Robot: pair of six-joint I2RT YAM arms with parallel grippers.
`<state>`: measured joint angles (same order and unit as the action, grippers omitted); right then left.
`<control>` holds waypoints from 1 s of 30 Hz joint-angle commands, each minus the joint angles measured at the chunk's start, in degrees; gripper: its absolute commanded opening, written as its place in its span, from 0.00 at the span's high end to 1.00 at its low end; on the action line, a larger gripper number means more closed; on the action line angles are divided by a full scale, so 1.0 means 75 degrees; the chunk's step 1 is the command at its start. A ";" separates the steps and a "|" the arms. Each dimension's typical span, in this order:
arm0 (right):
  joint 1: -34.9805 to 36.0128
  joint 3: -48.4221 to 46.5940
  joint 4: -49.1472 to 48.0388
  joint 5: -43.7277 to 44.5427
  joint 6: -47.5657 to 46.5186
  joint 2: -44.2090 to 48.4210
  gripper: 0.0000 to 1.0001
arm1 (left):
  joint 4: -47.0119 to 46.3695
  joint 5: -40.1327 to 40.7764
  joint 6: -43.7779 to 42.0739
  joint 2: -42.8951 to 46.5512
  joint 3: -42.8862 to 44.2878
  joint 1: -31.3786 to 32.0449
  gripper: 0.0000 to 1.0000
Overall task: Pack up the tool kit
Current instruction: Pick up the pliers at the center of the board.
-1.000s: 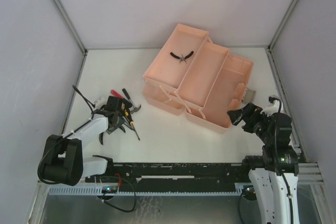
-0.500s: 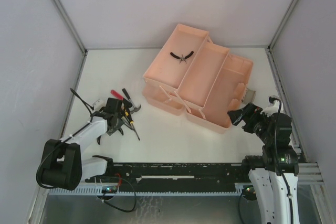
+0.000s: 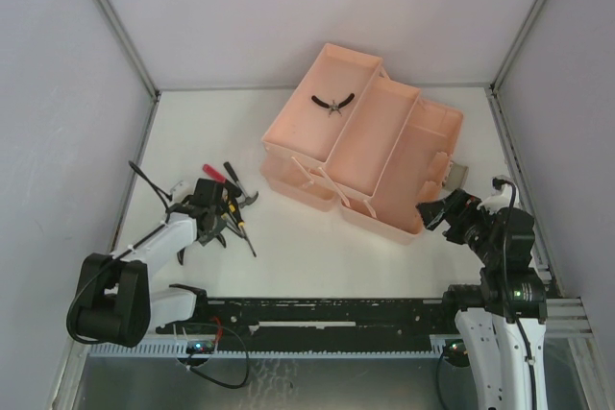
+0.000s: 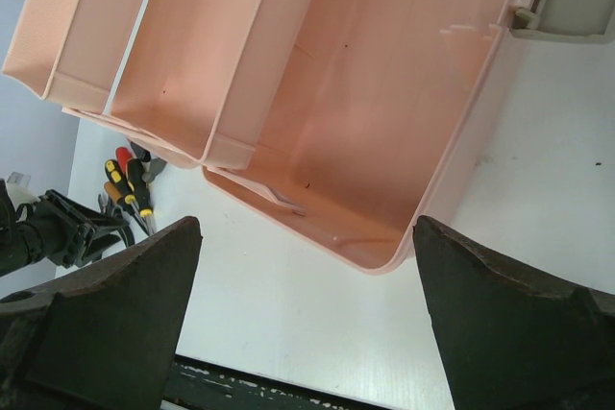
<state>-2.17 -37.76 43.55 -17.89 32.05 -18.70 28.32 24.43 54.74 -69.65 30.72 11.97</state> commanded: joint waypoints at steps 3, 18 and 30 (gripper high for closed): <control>-0.0019 -0.0005 -0.0161 0.0088 -0.0131 0.0071 0.09 | 0.0425 0.0290 -0.0003 -0.0165 0.0127 -0.0025 0.57; -0.0024 -0.0009 -0.0175 0.0085 -0.0160 0.0044 0.09 | 0.0359 0.0139 -0.0296 -0.0509 0.0367 -0.0026 0.56; -0.0024 -0.0008 -0.0158 0.0077 -0.0156 0.0056 0.08 | 0.0029 -0.0245 -0.0169 -0.0331 0.0167 -0.0031 0.62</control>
<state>-2.17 -37.76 43.55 -17.87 31.90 -18.48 29.10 25.28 53.30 -72.34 32.45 11.97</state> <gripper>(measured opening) 0.916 0.383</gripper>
